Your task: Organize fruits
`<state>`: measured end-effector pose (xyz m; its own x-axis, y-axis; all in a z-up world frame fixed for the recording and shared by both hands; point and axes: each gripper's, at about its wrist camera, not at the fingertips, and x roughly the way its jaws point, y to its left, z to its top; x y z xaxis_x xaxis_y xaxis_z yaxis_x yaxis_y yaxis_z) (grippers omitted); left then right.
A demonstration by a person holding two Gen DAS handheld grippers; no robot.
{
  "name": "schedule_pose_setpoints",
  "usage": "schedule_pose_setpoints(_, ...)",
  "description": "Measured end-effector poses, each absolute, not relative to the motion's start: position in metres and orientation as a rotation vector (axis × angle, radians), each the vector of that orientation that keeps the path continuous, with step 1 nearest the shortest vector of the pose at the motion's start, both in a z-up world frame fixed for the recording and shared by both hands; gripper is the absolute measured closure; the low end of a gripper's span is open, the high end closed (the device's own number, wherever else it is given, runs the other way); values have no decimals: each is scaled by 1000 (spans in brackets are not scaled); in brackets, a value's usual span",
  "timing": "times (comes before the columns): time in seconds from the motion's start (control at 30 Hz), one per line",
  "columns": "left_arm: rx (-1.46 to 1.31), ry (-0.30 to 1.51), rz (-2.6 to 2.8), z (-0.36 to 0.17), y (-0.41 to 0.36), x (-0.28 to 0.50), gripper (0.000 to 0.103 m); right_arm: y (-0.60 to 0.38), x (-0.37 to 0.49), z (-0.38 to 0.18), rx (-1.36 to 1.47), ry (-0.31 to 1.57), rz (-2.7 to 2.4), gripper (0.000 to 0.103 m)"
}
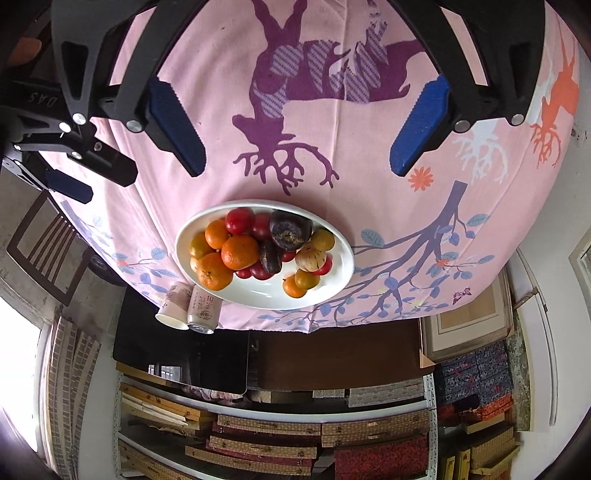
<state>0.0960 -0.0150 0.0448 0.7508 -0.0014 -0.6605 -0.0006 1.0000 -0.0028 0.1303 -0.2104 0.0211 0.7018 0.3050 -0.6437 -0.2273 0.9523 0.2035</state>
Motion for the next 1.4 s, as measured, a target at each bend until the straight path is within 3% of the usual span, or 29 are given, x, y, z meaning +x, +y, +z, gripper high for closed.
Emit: schedule_pose_setpoints(1.4, -4, 837, 16, -11, -17, 55, 5, -216, 83, -25, 53, 863, 309, 4)
